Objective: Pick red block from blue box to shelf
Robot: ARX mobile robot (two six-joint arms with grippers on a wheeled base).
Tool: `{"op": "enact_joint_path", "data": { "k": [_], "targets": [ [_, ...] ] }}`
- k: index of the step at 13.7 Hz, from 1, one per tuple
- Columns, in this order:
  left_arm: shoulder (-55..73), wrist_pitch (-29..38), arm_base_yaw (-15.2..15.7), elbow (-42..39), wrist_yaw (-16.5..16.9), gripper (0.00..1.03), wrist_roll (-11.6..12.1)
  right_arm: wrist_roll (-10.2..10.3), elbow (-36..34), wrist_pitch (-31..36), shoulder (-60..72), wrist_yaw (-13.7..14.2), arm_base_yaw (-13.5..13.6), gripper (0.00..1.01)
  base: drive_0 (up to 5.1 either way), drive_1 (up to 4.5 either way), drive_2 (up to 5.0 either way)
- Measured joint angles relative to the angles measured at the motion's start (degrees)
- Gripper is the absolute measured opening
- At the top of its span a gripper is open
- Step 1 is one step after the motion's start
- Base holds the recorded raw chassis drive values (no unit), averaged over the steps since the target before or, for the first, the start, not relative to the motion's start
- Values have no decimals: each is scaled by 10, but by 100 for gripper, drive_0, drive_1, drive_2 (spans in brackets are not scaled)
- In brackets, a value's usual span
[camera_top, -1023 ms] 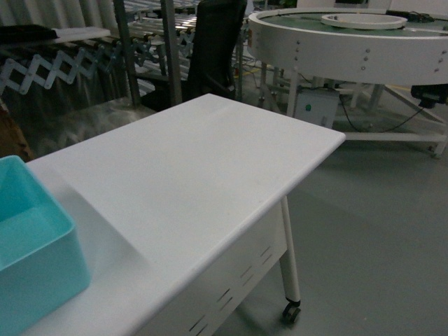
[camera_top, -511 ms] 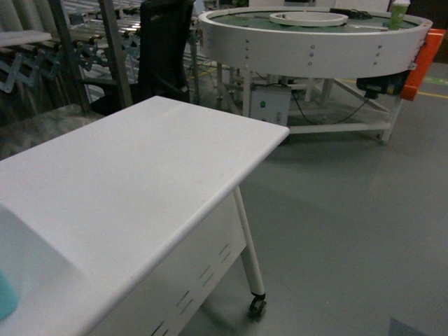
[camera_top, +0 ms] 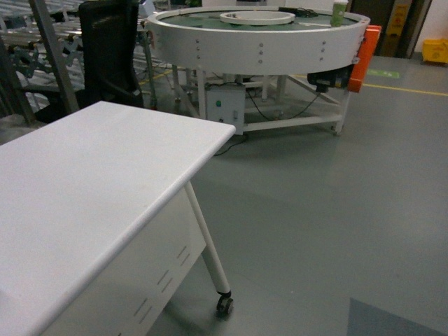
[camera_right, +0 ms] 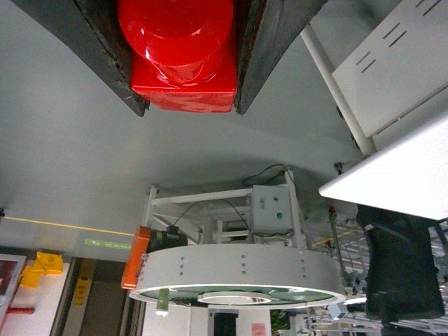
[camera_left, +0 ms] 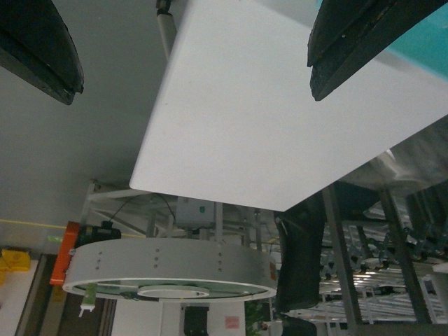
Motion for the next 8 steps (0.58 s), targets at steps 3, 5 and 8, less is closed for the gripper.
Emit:
{"op": "enact_joint_path", "data": {
  "k": [3,5,8],
  "targets": [
    [0,0,0,0,0,98,0,0,0,0,0,0,0,28,-149,-149,-149],
    [0,0,0,0,0,98,0,0,0,0,0,0,0,28,-149,-149,-149],
    [0,0,0,0,0,98,0,0,0,0,0,0,0,28,-141,-141,-141]
  ]
}}
